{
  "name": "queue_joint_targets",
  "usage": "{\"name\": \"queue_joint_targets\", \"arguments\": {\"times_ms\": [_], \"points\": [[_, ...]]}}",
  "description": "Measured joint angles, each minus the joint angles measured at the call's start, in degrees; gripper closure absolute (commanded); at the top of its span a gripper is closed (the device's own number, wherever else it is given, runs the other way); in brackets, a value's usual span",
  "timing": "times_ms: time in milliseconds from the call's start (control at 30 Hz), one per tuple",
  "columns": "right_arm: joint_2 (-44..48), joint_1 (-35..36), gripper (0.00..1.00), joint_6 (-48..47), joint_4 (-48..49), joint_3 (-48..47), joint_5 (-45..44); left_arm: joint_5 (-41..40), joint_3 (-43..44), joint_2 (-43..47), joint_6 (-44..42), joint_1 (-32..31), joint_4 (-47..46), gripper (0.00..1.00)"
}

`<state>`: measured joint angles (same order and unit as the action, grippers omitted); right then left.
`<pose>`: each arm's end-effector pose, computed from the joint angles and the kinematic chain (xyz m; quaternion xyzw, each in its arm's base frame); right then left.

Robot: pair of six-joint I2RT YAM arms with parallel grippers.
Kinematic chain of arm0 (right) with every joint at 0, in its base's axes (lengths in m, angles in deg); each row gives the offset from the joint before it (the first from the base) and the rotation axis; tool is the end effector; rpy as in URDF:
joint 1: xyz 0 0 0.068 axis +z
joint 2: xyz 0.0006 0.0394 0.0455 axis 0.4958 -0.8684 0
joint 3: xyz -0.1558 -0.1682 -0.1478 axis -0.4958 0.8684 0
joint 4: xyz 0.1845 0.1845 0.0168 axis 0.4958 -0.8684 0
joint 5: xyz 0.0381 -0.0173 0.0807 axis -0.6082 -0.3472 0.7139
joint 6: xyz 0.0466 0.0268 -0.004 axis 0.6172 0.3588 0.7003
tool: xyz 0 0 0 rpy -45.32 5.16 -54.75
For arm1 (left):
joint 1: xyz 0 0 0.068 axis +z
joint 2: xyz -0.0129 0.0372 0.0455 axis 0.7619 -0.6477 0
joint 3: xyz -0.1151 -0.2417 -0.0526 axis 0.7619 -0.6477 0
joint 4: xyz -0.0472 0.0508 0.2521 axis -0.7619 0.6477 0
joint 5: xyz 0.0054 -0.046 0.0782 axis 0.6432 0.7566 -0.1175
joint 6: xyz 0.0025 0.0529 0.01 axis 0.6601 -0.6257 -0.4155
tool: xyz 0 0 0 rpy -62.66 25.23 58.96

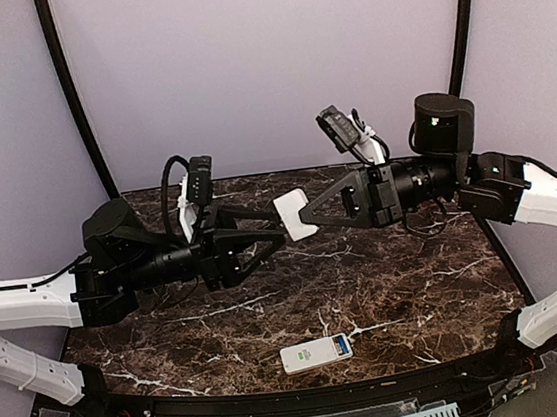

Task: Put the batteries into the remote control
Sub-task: Pass from the right arm to the left

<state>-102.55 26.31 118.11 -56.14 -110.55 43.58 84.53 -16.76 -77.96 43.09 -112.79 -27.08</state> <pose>0.1303 0.2374 0.4043 -0.3713 0.6208 0.6451 0.2463 0.1109 -0.2451 0.3557 0.3317 0.5128 -0.6084 0.5068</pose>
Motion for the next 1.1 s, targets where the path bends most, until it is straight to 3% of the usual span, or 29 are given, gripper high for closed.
{"name": "queue_joint_targets", "arguments": {"times_ms": [333,400,567,667,867,1100], "points": [[-1.8,1.3,1.0,-2.4,1.0,-0.7,1.9,2.8,0.6,-2.1,3.4,0.0,-2.6,0.65],[-1.9,1.4,1.0,-2.6,1.0,-0.7,2.0,3.6,0.8,-2.3,3.6,0.0,-3.4,0.71],[-2.0,1.4,1.0,-2.9,1.0,-0.8,2.3,5.2,1.1,-2.8,3.8,0.0,-4.8,0.99],[-2.0,1.3,1.0,-3.5,1.3,-0.8,2.6,6.6,1.2,-2.8,3.8,0.0,-5.6,1.0],[-1.9,1.4,0.61,-5.9,-0.3,-1.1,0.5,7.2,1.6,-2.8,3.8,-0.1,-5.6,1.0],[1.7,1.6,0.41,-17.2,-8.5,-1.2,-10.1,0.6,1.7,-1.8,4.0,0.0,1.1,1.0]]}}
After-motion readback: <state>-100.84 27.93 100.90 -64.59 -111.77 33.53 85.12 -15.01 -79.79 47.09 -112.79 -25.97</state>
